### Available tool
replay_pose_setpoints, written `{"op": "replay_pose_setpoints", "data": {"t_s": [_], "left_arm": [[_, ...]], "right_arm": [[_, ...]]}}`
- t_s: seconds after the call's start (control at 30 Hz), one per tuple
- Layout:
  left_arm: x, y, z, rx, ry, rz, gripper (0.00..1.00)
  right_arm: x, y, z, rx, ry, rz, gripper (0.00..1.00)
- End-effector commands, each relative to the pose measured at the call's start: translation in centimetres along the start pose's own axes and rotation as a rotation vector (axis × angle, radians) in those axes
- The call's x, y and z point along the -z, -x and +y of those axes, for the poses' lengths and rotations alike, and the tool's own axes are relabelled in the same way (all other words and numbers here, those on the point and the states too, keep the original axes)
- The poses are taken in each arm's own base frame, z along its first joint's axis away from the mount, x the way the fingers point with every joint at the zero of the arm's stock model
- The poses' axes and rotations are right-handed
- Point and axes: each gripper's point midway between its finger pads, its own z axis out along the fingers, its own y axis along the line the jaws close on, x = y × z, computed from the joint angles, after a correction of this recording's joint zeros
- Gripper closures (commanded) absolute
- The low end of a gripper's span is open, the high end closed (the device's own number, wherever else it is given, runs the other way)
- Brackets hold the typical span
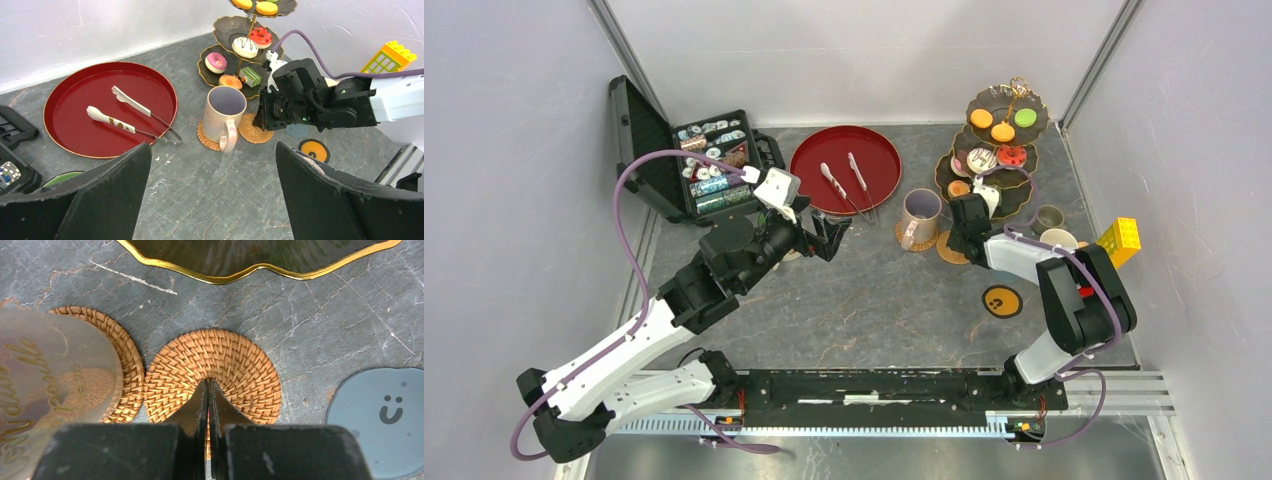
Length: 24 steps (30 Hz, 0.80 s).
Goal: Serve the afternoon tea
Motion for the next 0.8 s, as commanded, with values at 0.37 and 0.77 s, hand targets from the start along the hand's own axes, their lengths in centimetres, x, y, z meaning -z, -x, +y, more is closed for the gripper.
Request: {"op": "replay_pose_setpoints", "data": {"t_s": [0.37, 0.77], "left_arm": [[1.2, 2.5, 0.1, 0.031, 0.007, -0.07, 0.0], [2.5, 3.8, 1.2, 0.049, 0.052, -0.127, 0.0]], "right_arm": [[8.6, 7.8, 1.9, -0.016, 0.168, -0.191, 0.69], [17.9, 7.9, 15.7, 0.202, 0.766, -0.303, 0.19]]}}
